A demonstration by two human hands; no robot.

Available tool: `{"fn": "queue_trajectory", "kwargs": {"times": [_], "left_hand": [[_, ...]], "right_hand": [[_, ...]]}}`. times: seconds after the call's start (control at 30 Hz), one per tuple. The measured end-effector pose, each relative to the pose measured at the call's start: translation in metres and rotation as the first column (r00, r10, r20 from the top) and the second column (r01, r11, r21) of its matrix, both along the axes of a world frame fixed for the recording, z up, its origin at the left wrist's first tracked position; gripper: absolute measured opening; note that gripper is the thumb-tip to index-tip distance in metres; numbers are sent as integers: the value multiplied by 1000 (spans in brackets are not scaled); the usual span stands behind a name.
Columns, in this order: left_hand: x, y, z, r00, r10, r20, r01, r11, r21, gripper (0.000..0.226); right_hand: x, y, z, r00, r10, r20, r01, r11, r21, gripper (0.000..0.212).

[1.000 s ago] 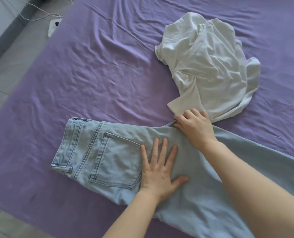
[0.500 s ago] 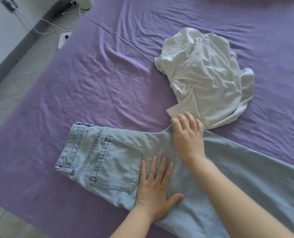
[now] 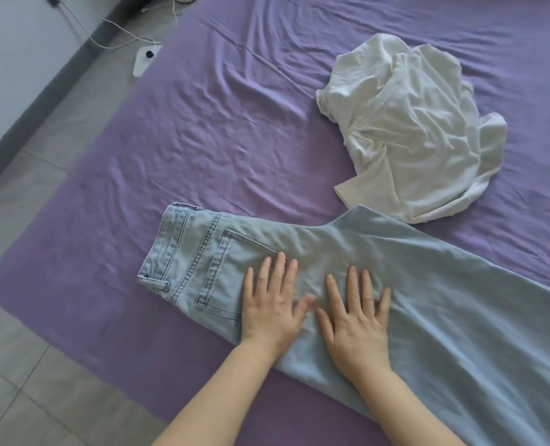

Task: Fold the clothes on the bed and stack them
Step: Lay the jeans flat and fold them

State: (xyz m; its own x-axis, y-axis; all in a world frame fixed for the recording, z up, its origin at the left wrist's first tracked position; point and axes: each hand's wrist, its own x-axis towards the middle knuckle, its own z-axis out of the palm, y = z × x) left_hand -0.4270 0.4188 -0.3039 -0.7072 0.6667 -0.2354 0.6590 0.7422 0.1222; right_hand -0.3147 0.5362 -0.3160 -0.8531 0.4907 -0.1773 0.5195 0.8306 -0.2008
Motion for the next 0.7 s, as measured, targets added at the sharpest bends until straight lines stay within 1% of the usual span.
{"fn": "queue_trajectory", "kwargs": {"times": [0.07, 0.1, 0.13, 0.2, 0.27, 0.33, 0.4, 0.43, 0.47, 0.5, 0.57, 0.6, 0.7], "left_hand": [[-28, -12, 12, 992, 85, -89, -85, 996, 13, 64], [-44, -19, 21, 983, 145, -110, -149, 988, -28, 65], [-59, -26, 29, 974, 196, -110, -208, 972, -106, 66], [-83, -41, 36, 964, 262, -53, -267, 931, -249, 68], [-94, -49, 42, 961, 277, 16, -261, 923, -284, 69], [-97, -53, 46, 969, 240, 58, -216, 939, -269, 67], [-101, -58, 46, 965, 261, 5, -255, 945, -204, 67], [-104, -62, 45, 951, 307, -36, -308, 936, -172, 69], [-108, -66, 44, 926, 375, -52, -378, 914, -146, 72], [-111, -70, 44, 890, 455, -36, -455, 880, -132, 76], [-117, -77, 41, 805, 593, 34, -585, 801, -126, 87], [-120, -79, 39, 776, 628, 56, -619, 776, -123, 93], [-129, -81, 41, 750, 656, 85, -649, 754, -103, 106]], "right_hand": [[0, -23, 10, 998, 69, -8, -69, 997, -38, 64], [3, -39, 12, 992, 130, -7, -130, 990, -59, 64], [5, -54, 11, 983, 185, 5, -184, 980, -76, 63], [8, -75, 9, 972, 227, 53, -222, 971, -86, 61], [5, -80, 9, 978, 197, 76, -190, 978, -85, 61], [-4, -80, 16, 986, 156, 62, -150, 984, -95, 59], [-19, -81, 24, 989, 148, 27, -145, 984, -106, 56], [-29, -82, 27, 987, 162, 4, -161, 981, -108, 55], [-40, -84, 29, 983, 182, -17, -183, 977, -111, 54], [-51, -86, 29, 978, 202, -44, -205, 973, -109, 54], [-74, -95, 31, 965, 244, -93, -254, 961, -111, 55], [-86, -100, 33, 958, 266, -110, -279, 953, -118, 56], [-116, -118, 35, 941, 318, -120, -334, 929, -161, 58]]}}
